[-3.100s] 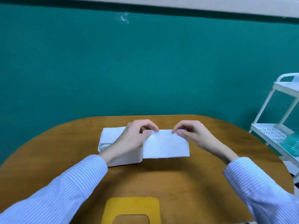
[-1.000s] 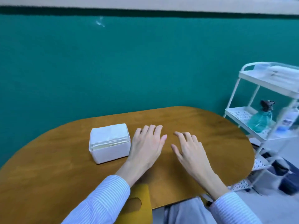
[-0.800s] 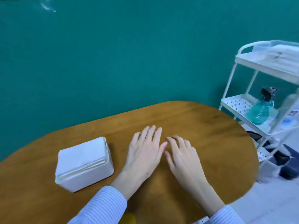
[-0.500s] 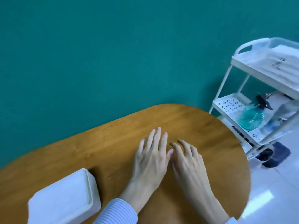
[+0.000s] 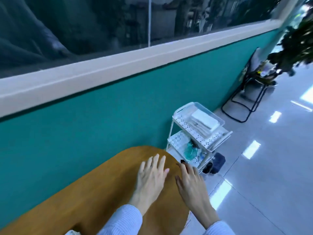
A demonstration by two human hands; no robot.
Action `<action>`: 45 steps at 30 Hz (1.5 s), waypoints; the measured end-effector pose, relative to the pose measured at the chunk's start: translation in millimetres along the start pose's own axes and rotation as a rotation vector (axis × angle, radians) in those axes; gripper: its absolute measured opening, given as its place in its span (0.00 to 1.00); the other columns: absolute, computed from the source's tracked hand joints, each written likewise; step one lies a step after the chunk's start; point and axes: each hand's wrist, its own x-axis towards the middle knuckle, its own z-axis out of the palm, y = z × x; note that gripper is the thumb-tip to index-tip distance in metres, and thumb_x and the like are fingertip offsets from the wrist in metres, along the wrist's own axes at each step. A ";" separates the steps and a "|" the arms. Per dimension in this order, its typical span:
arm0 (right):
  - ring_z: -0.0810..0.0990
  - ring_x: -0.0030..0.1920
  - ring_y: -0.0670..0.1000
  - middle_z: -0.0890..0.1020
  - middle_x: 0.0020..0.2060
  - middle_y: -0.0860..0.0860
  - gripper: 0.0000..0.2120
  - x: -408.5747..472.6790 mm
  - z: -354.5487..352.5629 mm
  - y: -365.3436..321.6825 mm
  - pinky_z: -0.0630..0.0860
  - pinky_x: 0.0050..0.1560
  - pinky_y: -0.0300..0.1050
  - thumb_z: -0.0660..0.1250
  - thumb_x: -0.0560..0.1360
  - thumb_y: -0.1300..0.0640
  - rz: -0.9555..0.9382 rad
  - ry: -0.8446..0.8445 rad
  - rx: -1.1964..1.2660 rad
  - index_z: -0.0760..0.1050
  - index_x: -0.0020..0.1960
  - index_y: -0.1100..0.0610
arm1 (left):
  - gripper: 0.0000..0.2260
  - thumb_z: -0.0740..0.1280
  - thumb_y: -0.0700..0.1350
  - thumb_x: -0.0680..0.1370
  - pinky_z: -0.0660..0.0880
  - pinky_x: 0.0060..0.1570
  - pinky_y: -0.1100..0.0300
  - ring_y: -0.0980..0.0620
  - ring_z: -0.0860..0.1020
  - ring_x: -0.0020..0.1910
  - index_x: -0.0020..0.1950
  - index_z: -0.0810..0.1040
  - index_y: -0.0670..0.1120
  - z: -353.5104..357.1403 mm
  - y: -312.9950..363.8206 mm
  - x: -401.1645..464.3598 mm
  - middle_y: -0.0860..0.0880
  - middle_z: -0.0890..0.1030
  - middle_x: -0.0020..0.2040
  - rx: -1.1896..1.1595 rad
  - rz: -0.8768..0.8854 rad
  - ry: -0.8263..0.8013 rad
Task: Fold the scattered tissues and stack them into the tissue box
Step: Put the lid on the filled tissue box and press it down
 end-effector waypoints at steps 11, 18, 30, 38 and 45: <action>0.78 0.53 0.56 0.79 0.58 0.51 0.13 131.2 -14.6 123.8 0.78 0.47 0.50 0.65 0.78 0.56 0.195 0.031 0.038 0.74 0.63 0.53 | 0.22 0.62 0.46 0.83 0.74 0.63 0.49 0.47 0.74 0.69 0.77 0.67 0.45 4.3 98.8 181.1 0.46 0.73 0.73 0.208 0.295 0.011; 0.80 0.51 0.50 0.84 0.52 0.46 0.09 234.8 22.1 224.0 0.76 0.45 0.44 0.65 0.80 0.54 0.240 0.070 0.194 0.82 0.57 0.50 | 0.20 0.75 0.35 0.73 0.80 0.56 0.58 0.52 0.83 0.55 0.64 0.80 0.46 43.9 119.4 336.7 0.49 0.84 0.57 0.118 0.524 0.026; 0.77 0.55 0.57 0.80 0.59 0.54 0.22 314.1 98.4 296.0 0.76 0.54 0.54 0.71 0.75 0.47 0.292 -0.095 0.211 0.76 0.66 0.56 | 0.23 0.70 0.45 0.79 0.65 0.73 0.53 0.50 0.69 0.73 0.74 0.71 0.48 141.2 110.1 467.8 0.50 0.73 0.73 -0.006 0.505 -0.192; 0.72 0.49 0.53 0.78 0.50 0.50 0.12 321.9 101.5 300.0 0.72 0.45 0.49 0.73 0.73 0.56 0.280 -0.032 0.267 0.77 0.56 0.53 | 0.13 0.72 0.47 0.77 0.70 0.61 0.54 0.51 0.70 0.60 0.61 0.80 0.52 136.5 113.9 481.6 0.51 0.76 0.57 -0.013 0.545 -0.166; 0.71 0.45 0.53 0.78 0.45 0.47 0.12 330.5 95.9 302.4 0.69 0.41 0.50 0.73 0.71 0.60 0.235 -0.001 0.273 0.72 0.47 0.51 | 0.04 0.73 0.46 0.77 0.74 0.55 0.51 0.53 0.75 0.52 0.49 0.80 0.50 126.7 120.3 487.1 0.54 0.82 0.49 -0.166 0.493 -0.213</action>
